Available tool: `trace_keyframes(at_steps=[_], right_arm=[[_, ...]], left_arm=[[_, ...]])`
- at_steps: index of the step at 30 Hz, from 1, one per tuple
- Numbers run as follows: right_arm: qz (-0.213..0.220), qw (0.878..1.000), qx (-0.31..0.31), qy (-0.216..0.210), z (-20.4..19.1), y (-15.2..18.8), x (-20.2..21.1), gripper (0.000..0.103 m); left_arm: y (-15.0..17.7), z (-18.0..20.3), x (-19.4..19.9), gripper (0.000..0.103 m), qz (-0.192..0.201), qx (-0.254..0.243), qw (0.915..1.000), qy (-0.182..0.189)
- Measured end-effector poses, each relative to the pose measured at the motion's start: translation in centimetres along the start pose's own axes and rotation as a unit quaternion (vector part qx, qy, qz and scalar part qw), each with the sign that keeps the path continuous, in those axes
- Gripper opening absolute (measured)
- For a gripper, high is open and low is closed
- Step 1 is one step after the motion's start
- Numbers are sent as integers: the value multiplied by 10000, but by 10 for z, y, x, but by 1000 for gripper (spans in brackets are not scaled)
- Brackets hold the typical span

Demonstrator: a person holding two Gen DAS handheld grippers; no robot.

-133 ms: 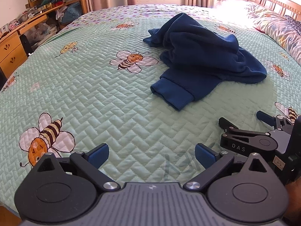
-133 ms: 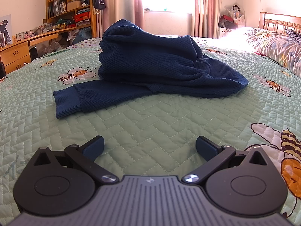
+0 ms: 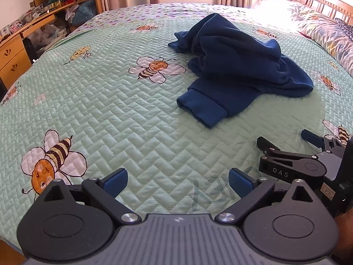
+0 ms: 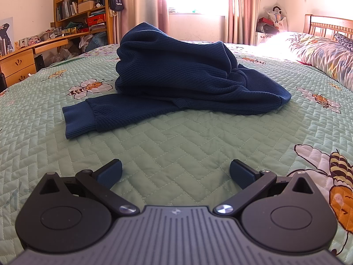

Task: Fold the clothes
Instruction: 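Lower the right gripper onto the navy sweater body and close on it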

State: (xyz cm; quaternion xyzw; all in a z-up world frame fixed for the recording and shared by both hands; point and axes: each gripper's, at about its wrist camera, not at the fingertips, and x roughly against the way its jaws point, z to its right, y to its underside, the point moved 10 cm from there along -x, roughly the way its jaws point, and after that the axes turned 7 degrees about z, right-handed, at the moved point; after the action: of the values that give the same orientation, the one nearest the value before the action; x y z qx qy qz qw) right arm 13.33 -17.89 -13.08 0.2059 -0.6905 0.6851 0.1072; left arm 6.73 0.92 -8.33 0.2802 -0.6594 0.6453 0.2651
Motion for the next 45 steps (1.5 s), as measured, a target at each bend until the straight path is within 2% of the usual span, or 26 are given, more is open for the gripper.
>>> trace_keyframes(at_steps=[5,12,17,20,22,24,27,31,33,37,40,43,44,45], right_arm=[[1,10000,-1,-2,1,0,0,103],[-27,10000,-3,-1,2,-1,-1,103],[-204,9998,-68,-43,2,-6,-3,103],[-303,9994,-141,-108,4,-15,-5,103],[-82,9997,-95,-191,5,-35,-5,103],[352,9988,319,-70,7,-61,-3,103],[891,9911,981,135,11,-95,-9,103],[1168,9819,1491,4,4,-127,-27,103],[1243,9735,1921,-36,-8,-139,-40,103],[1087,9592,2606,-163,-31,-143,-73,101],[938,9472,3055,-258,-47,-142,-92,89],[615,9355,3475,163,-46,-137,-116,66],[511,9360,3479,143,-42,-133,-123,37],[409,9414,3346,66,-38,-131,-125,16]], left_arm=[[2,-4,-3,98,7,49,10000,14],[7,-12,-14,102,-183,220,9996,-17],[12,-22,-23,102,-281,194,9991,-260],[15,-23,-30,102,-457,190,9987,-136],[14,-22,-34,102,-480,225,9986,-15],[12,-23,-35,101,-379,201,9991,-30],[8,-20,-39,101,-279,174,9995,36],[7,-15,-48,101,-260,285,9985,397],[7,-17,-51,101,-198,264,9988,350],[2,-24,-51,101,123,438,9985,309],[-2,-32,-48,102,404,664,9965,314],[-1,-36,-51,102,497,697,9955,400],[0,-36,-53,102,459,692,9954,473],[1,-36,-54,102,435,719,9950,531]])
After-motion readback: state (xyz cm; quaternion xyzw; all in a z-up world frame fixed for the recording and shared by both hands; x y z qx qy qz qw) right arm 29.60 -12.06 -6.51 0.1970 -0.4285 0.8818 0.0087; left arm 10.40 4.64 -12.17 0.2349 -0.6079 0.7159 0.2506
